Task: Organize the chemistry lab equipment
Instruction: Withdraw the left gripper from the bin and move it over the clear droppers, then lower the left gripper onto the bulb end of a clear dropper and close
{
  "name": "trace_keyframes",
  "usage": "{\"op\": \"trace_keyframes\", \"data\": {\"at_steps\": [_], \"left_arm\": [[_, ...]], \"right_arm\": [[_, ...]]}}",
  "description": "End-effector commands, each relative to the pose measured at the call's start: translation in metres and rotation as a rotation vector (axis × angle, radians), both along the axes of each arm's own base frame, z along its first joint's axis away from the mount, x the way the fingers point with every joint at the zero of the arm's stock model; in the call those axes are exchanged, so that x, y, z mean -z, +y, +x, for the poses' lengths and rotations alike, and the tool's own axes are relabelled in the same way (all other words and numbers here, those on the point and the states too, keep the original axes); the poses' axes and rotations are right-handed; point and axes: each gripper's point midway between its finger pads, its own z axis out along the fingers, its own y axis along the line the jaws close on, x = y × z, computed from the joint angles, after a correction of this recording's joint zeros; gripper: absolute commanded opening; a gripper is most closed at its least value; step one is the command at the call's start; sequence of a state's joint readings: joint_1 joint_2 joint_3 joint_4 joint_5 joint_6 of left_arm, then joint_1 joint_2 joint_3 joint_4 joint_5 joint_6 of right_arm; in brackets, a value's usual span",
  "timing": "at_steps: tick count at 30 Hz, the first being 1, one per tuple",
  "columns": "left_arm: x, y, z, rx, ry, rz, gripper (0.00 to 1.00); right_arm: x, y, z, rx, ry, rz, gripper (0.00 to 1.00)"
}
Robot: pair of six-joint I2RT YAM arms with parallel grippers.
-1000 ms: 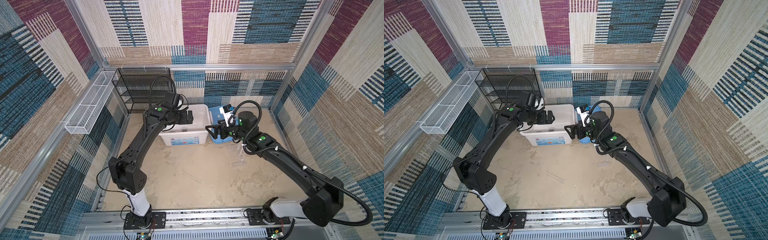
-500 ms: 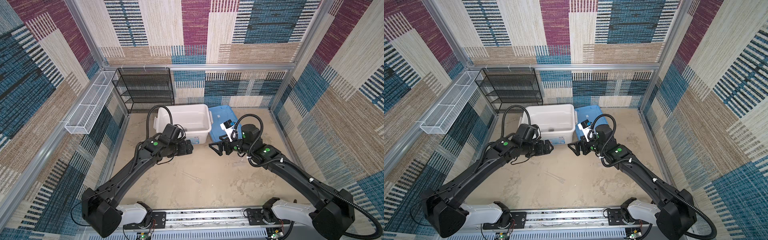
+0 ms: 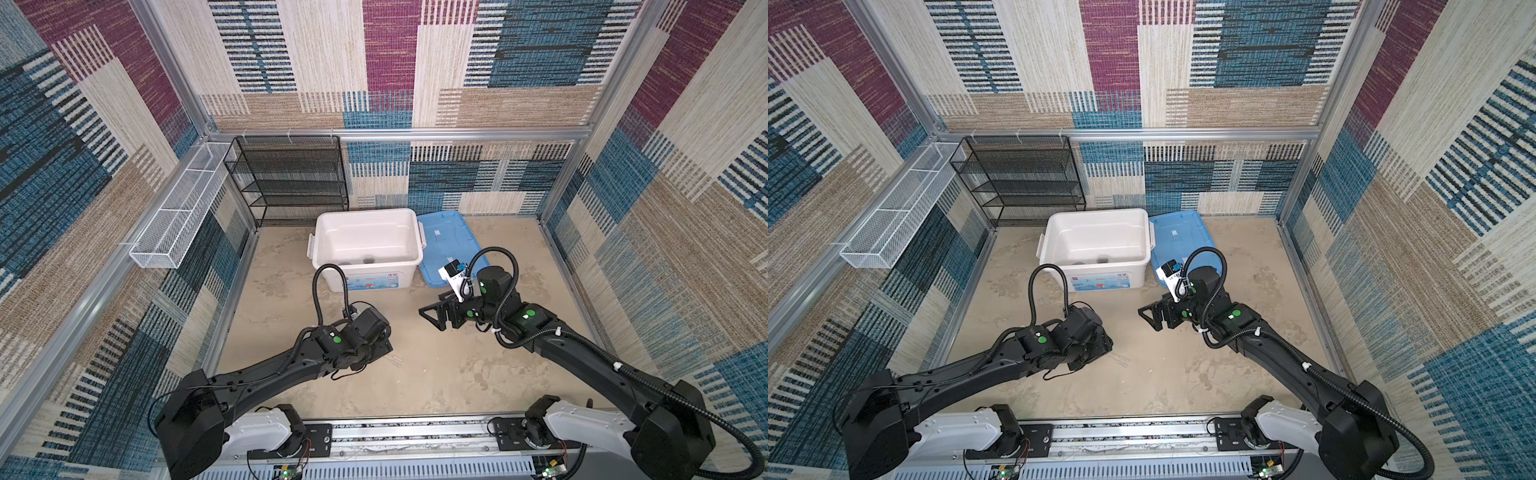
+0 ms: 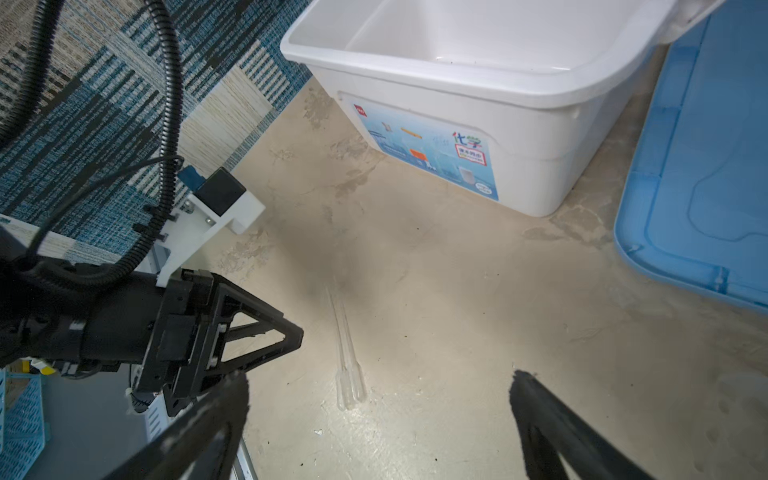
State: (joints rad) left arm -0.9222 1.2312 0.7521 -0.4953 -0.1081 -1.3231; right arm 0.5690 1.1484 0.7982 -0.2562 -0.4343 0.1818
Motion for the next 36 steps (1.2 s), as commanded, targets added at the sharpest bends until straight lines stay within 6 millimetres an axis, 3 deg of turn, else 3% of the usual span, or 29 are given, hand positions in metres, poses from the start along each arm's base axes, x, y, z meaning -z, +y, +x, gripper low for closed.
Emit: {"op": "trace_keyframes", "data": {"at_steps": [1,5,13,36], "left_arm": [[0.003,-0.007,0.003,-0.174,0.003,-0.068,0.64],[0.023,-0.010,-0.010,-0.245,0.087,-0.072,0.56],[0.046,-0.022,-0.017,-0.248,0.161,-0.036,0.51],[0.069,-0.032,-0.028,-0.254,0.245,0.082,0.41]], "right_arm": [[0.013,0.002,-0.006,0.003,0.038,-0.013,0.99],[0.022,0.005,-0.012,-0.004,0.058,-0.014,0.99],[0.021,0.006,-0.012,-0.001,0.044,-0.015,1.00],[0.036,0.000,-0.010,0.012,0.024,-0.055,1.00]]}}
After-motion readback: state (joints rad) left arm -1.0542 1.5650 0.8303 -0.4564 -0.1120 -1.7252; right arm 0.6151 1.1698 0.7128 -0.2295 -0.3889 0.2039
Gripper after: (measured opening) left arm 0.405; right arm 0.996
